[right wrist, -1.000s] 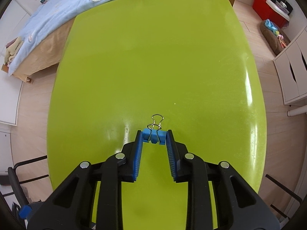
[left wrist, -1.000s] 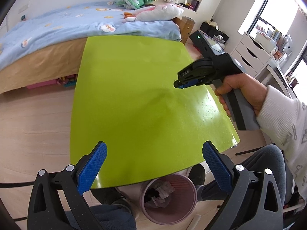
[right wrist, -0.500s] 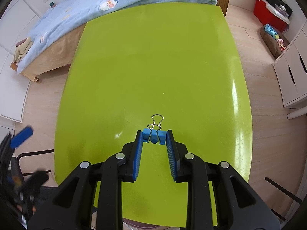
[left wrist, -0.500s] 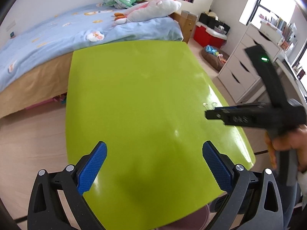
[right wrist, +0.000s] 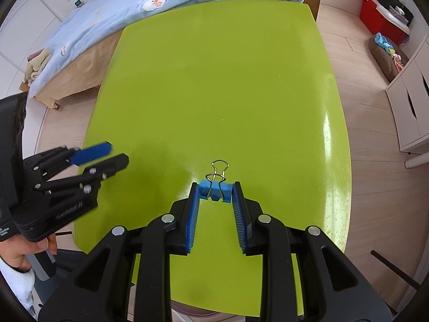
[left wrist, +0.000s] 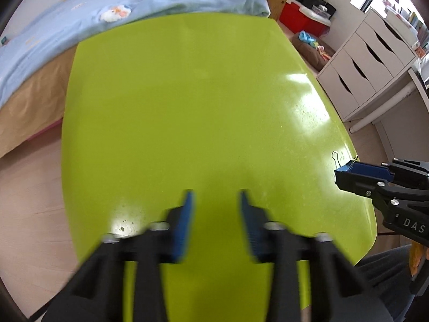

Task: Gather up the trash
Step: 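Lift the blue binder clip with the right gripper and carry it over the bin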

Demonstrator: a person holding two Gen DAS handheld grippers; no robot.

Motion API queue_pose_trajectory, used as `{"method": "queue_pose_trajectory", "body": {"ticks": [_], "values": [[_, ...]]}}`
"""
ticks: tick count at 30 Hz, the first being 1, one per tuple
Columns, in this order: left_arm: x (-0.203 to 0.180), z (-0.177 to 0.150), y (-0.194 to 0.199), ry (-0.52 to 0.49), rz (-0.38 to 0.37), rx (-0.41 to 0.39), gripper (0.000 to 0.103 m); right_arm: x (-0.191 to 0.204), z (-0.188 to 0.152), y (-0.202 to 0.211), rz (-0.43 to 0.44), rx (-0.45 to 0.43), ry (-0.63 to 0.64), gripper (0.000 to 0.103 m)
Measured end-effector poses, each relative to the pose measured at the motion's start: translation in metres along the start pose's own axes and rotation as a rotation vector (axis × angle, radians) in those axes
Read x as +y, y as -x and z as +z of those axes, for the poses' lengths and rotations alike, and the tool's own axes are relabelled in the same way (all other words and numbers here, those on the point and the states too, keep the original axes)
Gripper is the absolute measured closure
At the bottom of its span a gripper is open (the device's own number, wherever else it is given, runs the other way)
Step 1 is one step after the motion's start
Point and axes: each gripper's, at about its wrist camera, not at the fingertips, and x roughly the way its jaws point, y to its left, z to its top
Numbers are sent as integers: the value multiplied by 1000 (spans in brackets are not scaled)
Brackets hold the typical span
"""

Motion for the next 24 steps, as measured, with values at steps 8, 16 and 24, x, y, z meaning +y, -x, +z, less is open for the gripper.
{"method": "queue_pose_trajectory", "body": {"ticks": [8,16,24], "values": [[-1,-10,19,-3,16,-60,103,5,-6,4,3,-24,20,78],[-16,-28,57,-49,29,-137,103,16,-22,36,-12,-84,70,78],[-38,-65,99,-99,35,-208,103,27,-60,76,-22,-160,120,78]]}}
